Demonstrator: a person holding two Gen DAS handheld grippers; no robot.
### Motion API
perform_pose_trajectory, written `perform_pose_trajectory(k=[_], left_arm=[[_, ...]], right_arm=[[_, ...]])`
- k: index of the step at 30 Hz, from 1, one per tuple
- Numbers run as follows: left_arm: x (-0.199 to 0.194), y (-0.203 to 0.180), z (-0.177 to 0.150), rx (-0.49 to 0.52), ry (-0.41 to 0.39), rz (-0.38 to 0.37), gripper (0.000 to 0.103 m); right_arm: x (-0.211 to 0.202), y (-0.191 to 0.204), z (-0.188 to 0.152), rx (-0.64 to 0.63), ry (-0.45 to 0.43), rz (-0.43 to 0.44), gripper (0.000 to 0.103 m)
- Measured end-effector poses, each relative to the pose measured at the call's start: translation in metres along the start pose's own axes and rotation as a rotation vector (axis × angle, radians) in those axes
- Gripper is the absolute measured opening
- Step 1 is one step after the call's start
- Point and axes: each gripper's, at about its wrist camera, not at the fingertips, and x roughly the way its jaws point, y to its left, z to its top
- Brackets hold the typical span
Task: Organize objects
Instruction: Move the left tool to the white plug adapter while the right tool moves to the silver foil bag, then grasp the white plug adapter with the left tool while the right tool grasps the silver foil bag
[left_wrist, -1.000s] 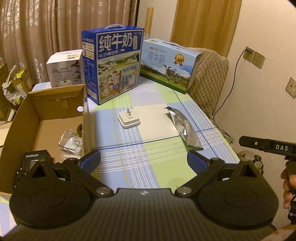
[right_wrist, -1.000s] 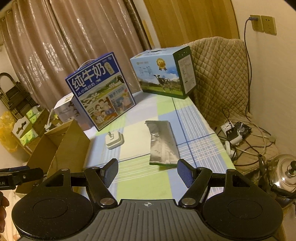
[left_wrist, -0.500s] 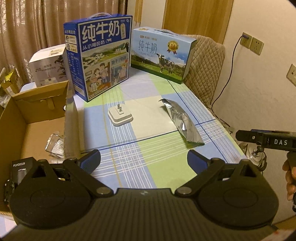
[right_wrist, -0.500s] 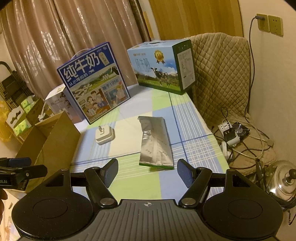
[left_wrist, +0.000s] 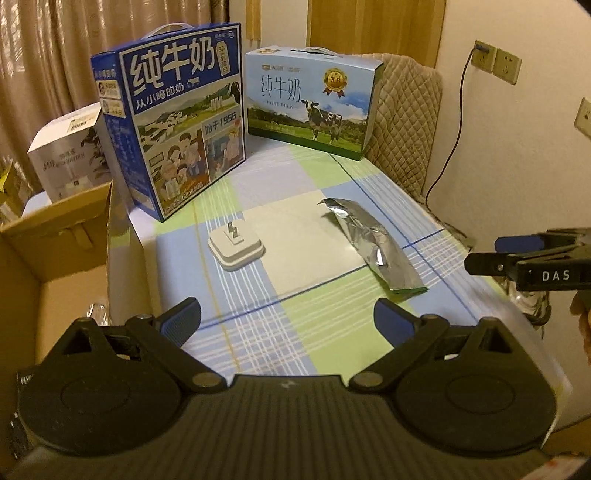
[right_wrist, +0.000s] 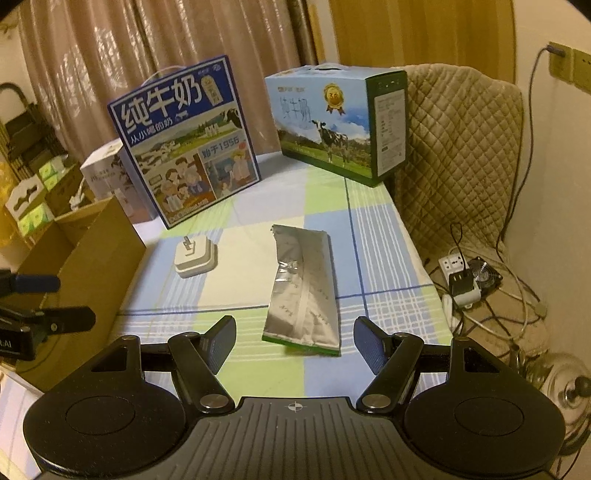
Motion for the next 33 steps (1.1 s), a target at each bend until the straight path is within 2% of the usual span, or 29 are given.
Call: perform_pose_trajectory(k=[6,10,21,33], left_arm=[[0.017,0.002,0.012,0.065,-0.009,0.011,0.098],[0.034,0.003,0.024,0.126,0.021,0.011,0.098],[0.083,0.017,0.055,0.159,0.102,0.013,0.099],[0.130,0.038,0.078,0.159,0.164,0.014,0.101]], right_arm=[[0.025,-0.002,0.008,-0.038,0.017,0.002,0.068],[0.040,-0.002,0.016,-0.078,0.022,-0.004,0.068],[0.103,0.002,0.046,-0.138,0.105,0.002,0.068],[0.164,-0.002,0.051,-0.159,0.181,-0.015,0.068]])
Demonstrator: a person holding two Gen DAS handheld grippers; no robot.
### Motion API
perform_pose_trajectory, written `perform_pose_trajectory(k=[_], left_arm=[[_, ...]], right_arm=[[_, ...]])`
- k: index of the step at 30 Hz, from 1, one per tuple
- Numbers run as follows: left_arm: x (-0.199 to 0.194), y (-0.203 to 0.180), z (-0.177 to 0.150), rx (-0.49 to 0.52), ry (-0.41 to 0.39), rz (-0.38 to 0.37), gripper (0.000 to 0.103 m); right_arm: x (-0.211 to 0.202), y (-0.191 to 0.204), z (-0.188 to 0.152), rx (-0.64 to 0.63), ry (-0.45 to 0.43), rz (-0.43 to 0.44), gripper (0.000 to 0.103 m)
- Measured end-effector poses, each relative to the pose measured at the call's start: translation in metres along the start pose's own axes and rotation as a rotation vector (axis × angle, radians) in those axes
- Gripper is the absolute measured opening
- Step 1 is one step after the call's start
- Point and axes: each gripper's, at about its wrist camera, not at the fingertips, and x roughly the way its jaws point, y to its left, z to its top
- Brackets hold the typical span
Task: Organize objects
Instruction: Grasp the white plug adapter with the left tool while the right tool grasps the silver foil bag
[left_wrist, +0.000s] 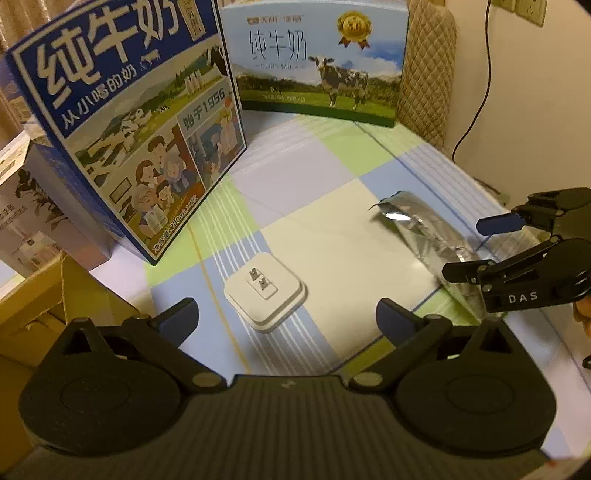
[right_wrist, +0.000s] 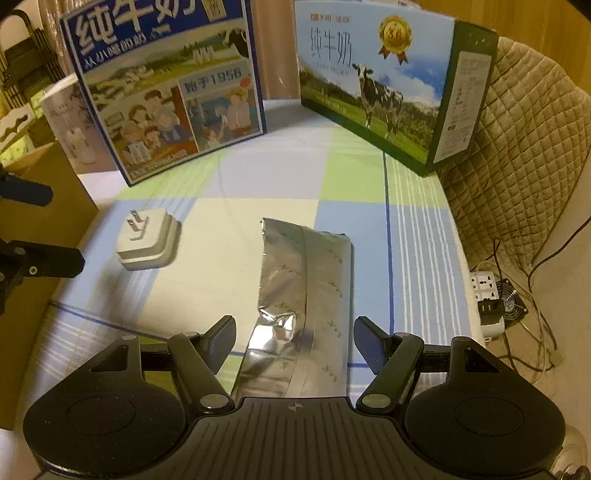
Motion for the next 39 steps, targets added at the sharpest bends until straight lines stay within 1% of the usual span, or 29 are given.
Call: perform_pose_trajectory(k=[3,9,14,16,18,21,25,28,31,35,36,39], left_arm=[[0.010,0.004,0.005,-0.011,0.010,-0.008,0.101],[0.029,0.018,0.015,-0.072,0.028,-0.009,0.102],[0.043,0.018,0.014,-0.066,0.050,-0.003,0.102],[0.049,0.019,0.014,-0.073,0.063,-0.008,0.102],[0.055,0.019,0.014,-0.074,0.071,-0.006,0.102],[0.063,0.019,0.015,-0.080,0.085,0.006,0.102],[0.074,0.021,0.017,-0.127,0.104,0.022,0.102],[0.082,0.026,0.016,-0.195,0.105,0.025,0.102],[0.089,0.033,0.014,-0.297,0.100,0.021,0.102],[0.096,0.038,0.012,-0.373,0.096,0.044,0.101],[0.097,0.040,0.012,-0.387,0.097,0.047,0.100],[0.102,0.042,0.010,-0.421,0.105,0.056,0.093]], right_arm=[[0.013,-0.001,0.002,-0.002,0.017,-0.010,0.068],[0.032,-0.003,0.005,-0.008,0.038,-0.018,0.068],[0.038,-0.004,0.003,-0.013,0.035,-0.031,0.066],[0.040,-0.005,0.001,-0.012,0.037,-0.035,0.058],[0.040,-0.003,0.000,-0.030,0.031,-0.054,0.052],[0.039,-0.004,0.001,-0.040,0.029,-0.056,0.046],[0.036,-0.006,0.001,-0.042,0.013,-0.052,0.040],[0.035,-0.007,0.002,-0.040,0.008,-0.050,0.039],[0.034,-0.007,0.001,-0.042,0.005,-0.050,0.038],[0.033,-0.007,-0.002,-0.047,0.001,-0.049,0.038],[0.032,-0.007,-0.003,-0.048,0.000,-0.049,0.038],[0.031,-0.006,-0.004,-0.048,-0.003,-0.049,0.038]])
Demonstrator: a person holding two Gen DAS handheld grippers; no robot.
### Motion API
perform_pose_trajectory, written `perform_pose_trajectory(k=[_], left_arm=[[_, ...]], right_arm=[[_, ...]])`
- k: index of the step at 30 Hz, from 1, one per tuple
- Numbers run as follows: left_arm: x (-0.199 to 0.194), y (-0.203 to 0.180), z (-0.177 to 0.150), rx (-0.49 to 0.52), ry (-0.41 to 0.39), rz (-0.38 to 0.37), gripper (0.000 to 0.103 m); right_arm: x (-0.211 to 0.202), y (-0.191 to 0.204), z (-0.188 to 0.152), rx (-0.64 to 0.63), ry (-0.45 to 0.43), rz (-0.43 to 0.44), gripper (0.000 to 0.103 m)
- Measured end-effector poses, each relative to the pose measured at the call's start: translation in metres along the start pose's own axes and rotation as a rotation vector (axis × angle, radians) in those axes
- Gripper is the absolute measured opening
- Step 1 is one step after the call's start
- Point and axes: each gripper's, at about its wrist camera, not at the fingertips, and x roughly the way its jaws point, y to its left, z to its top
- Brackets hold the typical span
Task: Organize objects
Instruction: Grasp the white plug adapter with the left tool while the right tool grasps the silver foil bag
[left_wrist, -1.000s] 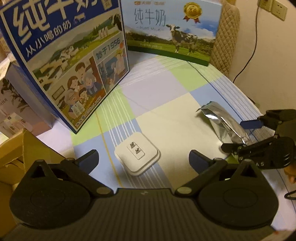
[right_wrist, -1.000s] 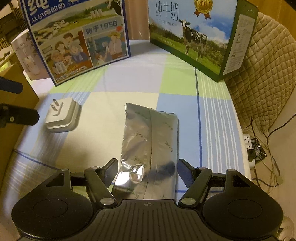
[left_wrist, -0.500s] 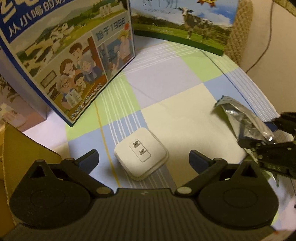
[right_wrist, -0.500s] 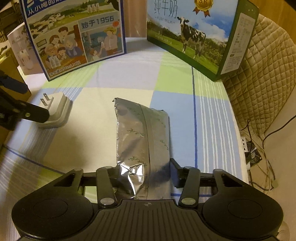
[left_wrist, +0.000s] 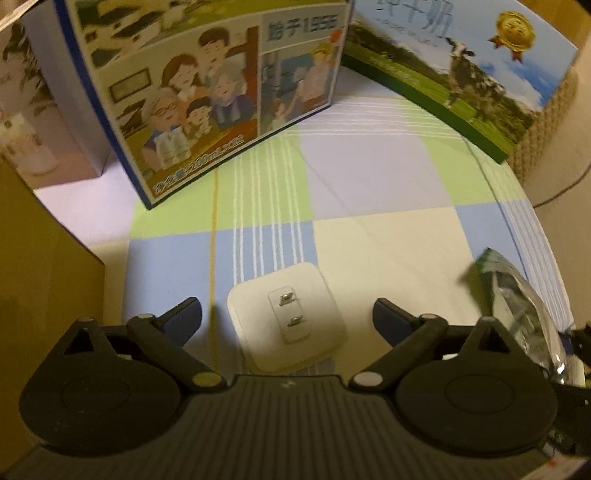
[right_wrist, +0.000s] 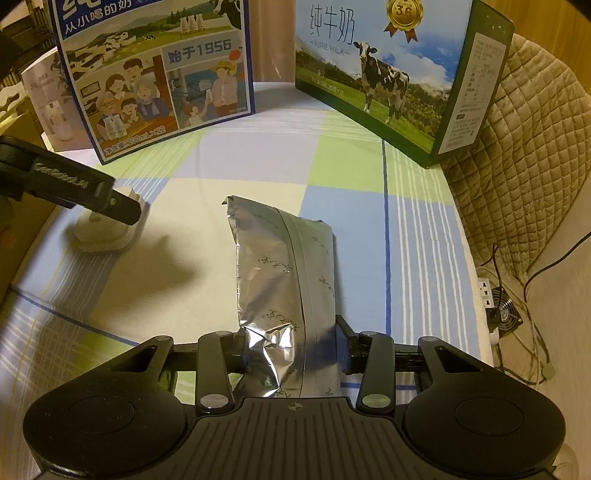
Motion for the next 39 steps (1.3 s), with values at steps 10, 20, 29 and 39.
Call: perform_pose_trajectory(k=[10,20,29,39], left_arm=[[0.001,0.000,-0.005,-0.016,0.003,-0.003,0.065],[-0.020,-0.012,-0.036,0.064,0.016,-0.051,0.060],[-0.037,-0.024,-0.074,0.105,-0.019,-0.076,0.071],[-0.027,-0.025,-0.068,0.070,-0.034,-0.030,0.073]], right_arm=[[-0.003,0.003,-0.005,-0.010,-0.003,-0.003,0.038],[-0.019,0.010,-0.017,-0.026,0.011,0.014,0.035],[-0.035,0.023,-0.033,-0.085,0.042,0.025,0.039],[-0.030,0.019,-0.030,-0.117,0.065,0.034,0.056]])
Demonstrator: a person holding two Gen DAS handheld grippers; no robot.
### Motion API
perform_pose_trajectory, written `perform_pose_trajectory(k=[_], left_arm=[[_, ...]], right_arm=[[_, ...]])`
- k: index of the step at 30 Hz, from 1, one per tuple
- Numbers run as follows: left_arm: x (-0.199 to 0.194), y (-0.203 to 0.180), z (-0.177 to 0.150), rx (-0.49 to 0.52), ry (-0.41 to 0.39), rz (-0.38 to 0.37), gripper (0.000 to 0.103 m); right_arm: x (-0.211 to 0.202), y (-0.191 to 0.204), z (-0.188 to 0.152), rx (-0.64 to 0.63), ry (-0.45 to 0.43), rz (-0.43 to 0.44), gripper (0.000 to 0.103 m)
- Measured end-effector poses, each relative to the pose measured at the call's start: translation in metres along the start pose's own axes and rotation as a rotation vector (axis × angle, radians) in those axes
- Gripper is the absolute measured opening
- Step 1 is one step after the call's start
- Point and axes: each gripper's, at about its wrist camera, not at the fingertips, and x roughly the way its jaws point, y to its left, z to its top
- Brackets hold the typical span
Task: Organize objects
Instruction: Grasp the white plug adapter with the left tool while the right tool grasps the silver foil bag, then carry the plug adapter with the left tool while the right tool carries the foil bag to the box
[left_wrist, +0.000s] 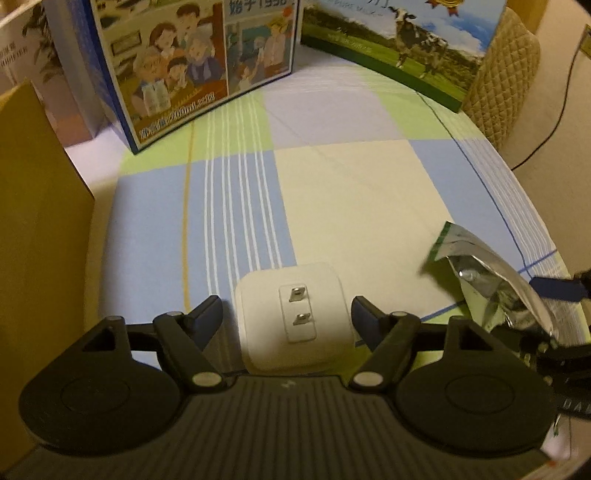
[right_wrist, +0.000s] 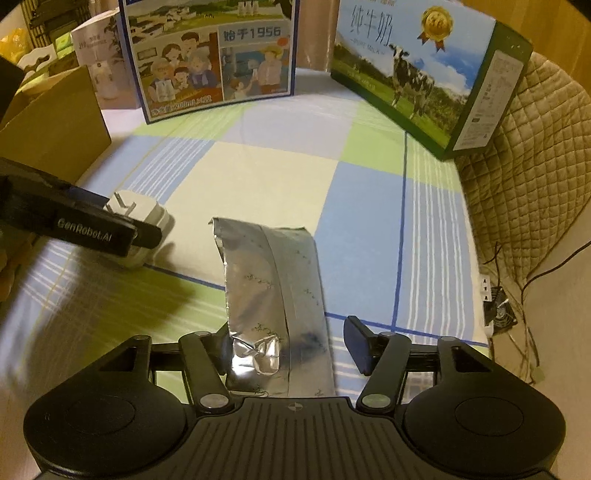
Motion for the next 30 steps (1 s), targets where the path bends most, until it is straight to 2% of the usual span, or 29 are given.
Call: perform_pose_trajectory(k=[5,7,10,16,22,30], left_arm=[[0.003,-0.002,-0.002,0.010,-0.001,0.017,0.071],[0.002,-0.004,-0.003,0.022,-0.002,0.025,0.064],[0.000,-0.009,-0.007,0.056,0.005,0.029,0.061],[-0.012,-0.014,-0.022,0.059,0.011,0.001,0.060],[-0.034,-0.018,-0.039,0.046,0.006,-0.031,0.060],[-0.083,-0.027,-0.062,0.049,-0.029,-0.059,0.060]], right_arm=[[0.011,0.000,-0.003,-0.008,0.026,0.000,0.056],[0.011,-0.001,-0.005,0.004,0.022,0.006,0.055],[0.008,0.000,-0.007,0.019,0.021,0.004,0.044],[-0.001,0.000,-0.011,0.032,0.027,0.002,0.035],[-0.022,-0.001,-0.020,0.095,0.011,0.019,0.034],[-0.069,0.010,-0.029,0.129,-0.036,0.039,0.034]])
